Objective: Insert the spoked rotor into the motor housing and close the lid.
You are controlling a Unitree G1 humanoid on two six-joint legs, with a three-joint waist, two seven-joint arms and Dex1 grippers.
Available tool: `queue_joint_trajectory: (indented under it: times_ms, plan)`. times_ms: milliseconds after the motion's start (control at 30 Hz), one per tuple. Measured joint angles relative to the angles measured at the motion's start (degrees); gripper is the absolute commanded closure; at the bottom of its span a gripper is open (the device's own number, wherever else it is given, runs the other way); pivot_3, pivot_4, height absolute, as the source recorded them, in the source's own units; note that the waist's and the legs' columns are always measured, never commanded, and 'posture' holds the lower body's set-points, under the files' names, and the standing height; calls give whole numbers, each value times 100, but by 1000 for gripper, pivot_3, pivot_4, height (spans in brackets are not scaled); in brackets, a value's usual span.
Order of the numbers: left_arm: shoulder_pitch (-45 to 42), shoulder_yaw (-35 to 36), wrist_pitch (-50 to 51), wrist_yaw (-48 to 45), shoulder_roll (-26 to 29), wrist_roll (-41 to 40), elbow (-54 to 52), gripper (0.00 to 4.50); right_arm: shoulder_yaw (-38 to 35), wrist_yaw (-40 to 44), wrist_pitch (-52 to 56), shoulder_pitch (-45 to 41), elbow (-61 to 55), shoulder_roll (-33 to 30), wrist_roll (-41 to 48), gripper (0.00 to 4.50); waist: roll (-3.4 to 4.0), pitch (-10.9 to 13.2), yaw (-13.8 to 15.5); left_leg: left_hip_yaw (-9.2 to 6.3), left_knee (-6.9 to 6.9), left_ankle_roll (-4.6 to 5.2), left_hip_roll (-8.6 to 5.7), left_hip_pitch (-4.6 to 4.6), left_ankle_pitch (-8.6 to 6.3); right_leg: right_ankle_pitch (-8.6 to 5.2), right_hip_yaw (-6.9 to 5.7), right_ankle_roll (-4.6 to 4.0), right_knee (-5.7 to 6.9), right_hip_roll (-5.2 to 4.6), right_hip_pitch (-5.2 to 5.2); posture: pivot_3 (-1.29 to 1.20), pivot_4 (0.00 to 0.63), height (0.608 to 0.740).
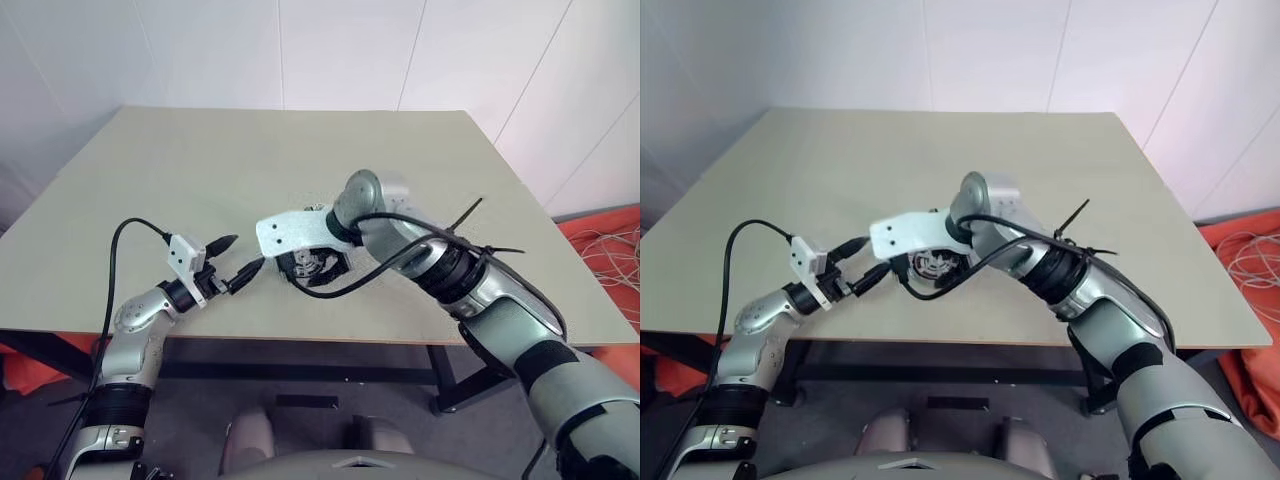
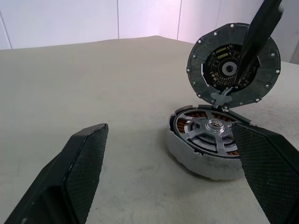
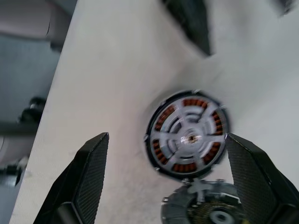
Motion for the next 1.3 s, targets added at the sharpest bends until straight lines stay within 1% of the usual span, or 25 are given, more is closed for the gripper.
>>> queue_joint_trajectory:
  times_ms: [200,300,400,433,467,533,600,667,733,800,833,933,1033,1167,1300]
  plan:
    - [-9,0,-2,-2,2,1,5,0,-1213,-79,909,-323,-460,35,1088,23,0,0,21,-2,1,0,-2,6,0,0,0,0,0,-1,7,0,0,740]
    - [-9,2,-13,-3,8,1,9,0,-2178,-686,1427,-501,-94,133,1572,23,0,0,22,-2,2,-4,-2,8,2,0,0,1,1,-1,7,0,0,740]
    - [-9,5,-30,-10,11,0,10,0,-3248,-1673,1476,-626,703,150,1897,23,-1,-1,33,-2,2,-9,-4,10,5,0,0,1,1,-2,10,0,0,740]
    - [-9,8,-39,-11,12,-2,10,0,-3495,-1955,1438,-618,949,119,1965,400,-1,-1,39,-1,2,-9,-7,10,5,0,0,1,0,-4,11,0,0,740]
    - [-10,9,-42,-15,13,-3,10,0,-3747,-2254,1357,-553,1211,29,2017,612,-1,-1,45,0,2,-9,-9,9,5,0,0,1,0,-5,10,0,0,740]
    - [-10,10,-41,-42,42,-9,11,0,-4020,-2637,1174,-211,1544,-277,2055,1281,-7,-4,79,8,1,-21,-10,8,12,0,-2,1,-7,-6,17,0,0,740]
    - [-1,38,-41,-103,123,-21,11,0,-4116,-2921,993,331,1900,-624,2047,2007,-5,-3,126,27,0,-24,-10,2,14,0,-3,1,-10,-6,12,0,0,740]
    - [3,79,-39,-129,189,-32,12,0,-4186,-3167,862,870,2175,-742,2058,2756,7,-1,130,37,-3,-25,-7,-4,15,1,0,1,-6,-2,-3,0,0,740]
    - [4,101,-36,-154,198,-47,11,0,-4223,-3333,834,1389,2185,-719,2152,3448,17,-2,123,42,-8,-26,-4,-5,15,-1,0,-2,-5,6,-10,0,0,740]
    - [13,103,-32,-193,216,-52,11,0,-4206,-3435,873,1705,2115,-581,2261,4217,23,0,107,43,-8,-26,-2,-6,16,-1,0,-3,-3,14,-15,0,0,740]
    - [14,103,-30,-200,223,-53,11,0,-4166,-3465,905,1787,2018,-487,2308,4455,26,1,95,43,-8,-26,-2,-6,16,-2,0,-4,-1,16,-17,0,0,740]
    - [17,104,-21,-232,248,-57,10,0,-3900,-3501,1150,2022,1322,-122,2579,4455,27,0,78,42,-9,-21,4,0,13,-2,-1,-4,0,15,-10,0,0,740]
    - [16,105,-14,-238,279,-59,9,0,-3703,-3544,1402,2082,884,180,2880,4455,26,0,103,41,-5,-19,-3,0,11,-2,-1,-1,0,2,-5,0,0,740]
    - [24,136,-11,-239,313,-59,8,0,-3466,-3549,1676,2083,452,247,3165,4455,25,-1,181,40,-4,-18,-6,1,11,-2,-1,1,-1,-4,2,0,0,740]
    - [23,139,-8,-239,316,-59,8,0,-3160,-3462,1842,2123,213,242,3393,4455,24,-1,168,36,-6,-20,-4,1,12,-2,-1,1,-1,-2,0,0,0,740]
